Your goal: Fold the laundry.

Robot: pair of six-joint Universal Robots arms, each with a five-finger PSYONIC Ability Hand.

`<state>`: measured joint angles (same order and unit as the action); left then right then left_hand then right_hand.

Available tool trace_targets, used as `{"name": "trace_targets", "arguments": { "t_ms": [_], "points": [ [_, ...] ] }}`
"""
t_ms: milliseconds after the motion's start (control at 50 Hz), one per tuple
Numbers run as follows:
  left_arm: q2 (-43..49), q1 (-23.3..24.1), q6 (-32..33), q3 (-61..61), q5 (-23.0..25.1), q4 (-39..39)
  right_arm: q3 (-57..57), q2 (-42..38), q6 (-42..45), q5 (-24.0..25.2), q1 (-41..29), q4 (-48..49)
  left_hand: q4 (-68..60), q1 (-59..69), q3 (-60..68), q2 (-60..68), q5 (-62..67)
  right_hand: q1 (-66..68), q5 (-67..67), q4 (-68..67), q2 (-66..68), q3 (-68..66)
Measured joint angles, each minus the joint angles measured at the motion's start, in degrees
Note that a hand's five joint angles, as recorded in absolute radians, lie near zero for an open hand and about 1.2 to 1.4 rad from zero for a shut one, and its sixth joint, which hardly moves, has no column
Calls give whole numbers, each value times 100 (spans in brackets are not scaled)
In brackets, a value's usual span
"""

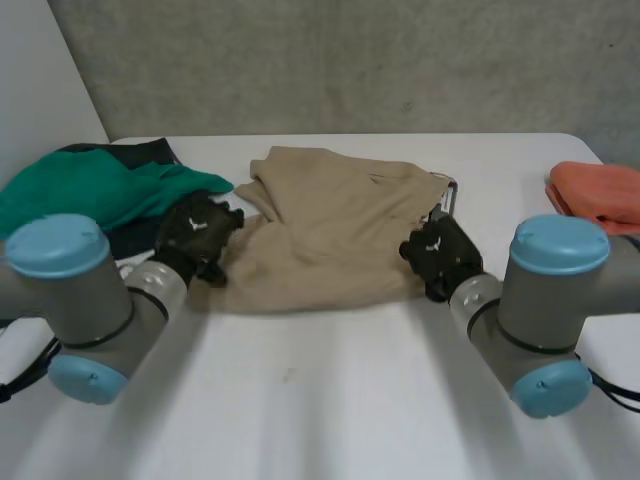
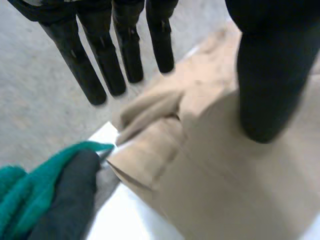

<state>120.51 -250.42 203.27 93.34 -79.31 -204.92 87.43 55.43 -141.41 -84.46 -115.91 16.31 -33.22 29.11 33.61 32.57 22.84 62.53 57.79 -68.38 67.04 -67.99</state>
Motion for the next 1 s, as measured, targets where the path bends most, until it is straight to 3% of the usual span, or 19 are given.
{"name": "trace_targets", "arguments": {
  "t_ms": [60,220,280,360,440,560,700,1000],
  "points": [
    [21,29,296,-37,-48,148,107,64,20,-51,9,-26,1036,-649,-1017,-927,-1019,0,0,-1,0,0],
    [-710,-47,387,181,-235,489,407,588,-190,-75,119,-63,1174,-671,-1167,-1061,-1157,0,0,-1,0,0],
    [-1036,-106,273,484,-232,665,521,698,-295,-65,168,-61,690,-224,-726,-629,-631,0,0,-1,0,0],
    [-1354,-201,169,937,-153,993,638,735,-409,-60,208,-42,-771,1347,718,826,788,0,0,-1,0,0],
    [-1446,-279,144,1211,-5,1295,674,690,-447,-66,208,-31,-1046,1503,1010,1115,1050,0,0,-1,0,0],
    [-1208,-321,168,1196,216,1616,657,635,-443,-73,182,-24,-936,1328,896,1005,974,0,0,0,0,0],
    [-723,-289,189,733,243,1708,659,623,-432,-73,137,-23,358,86,-336,-241,-347,0,0,-1,0,0],
    [370,1,479,-371,-160,1463,670,637,-431,-61,215,-23,-879,1344,835,953,884,0,0,-1,0,0]
  ]
}}
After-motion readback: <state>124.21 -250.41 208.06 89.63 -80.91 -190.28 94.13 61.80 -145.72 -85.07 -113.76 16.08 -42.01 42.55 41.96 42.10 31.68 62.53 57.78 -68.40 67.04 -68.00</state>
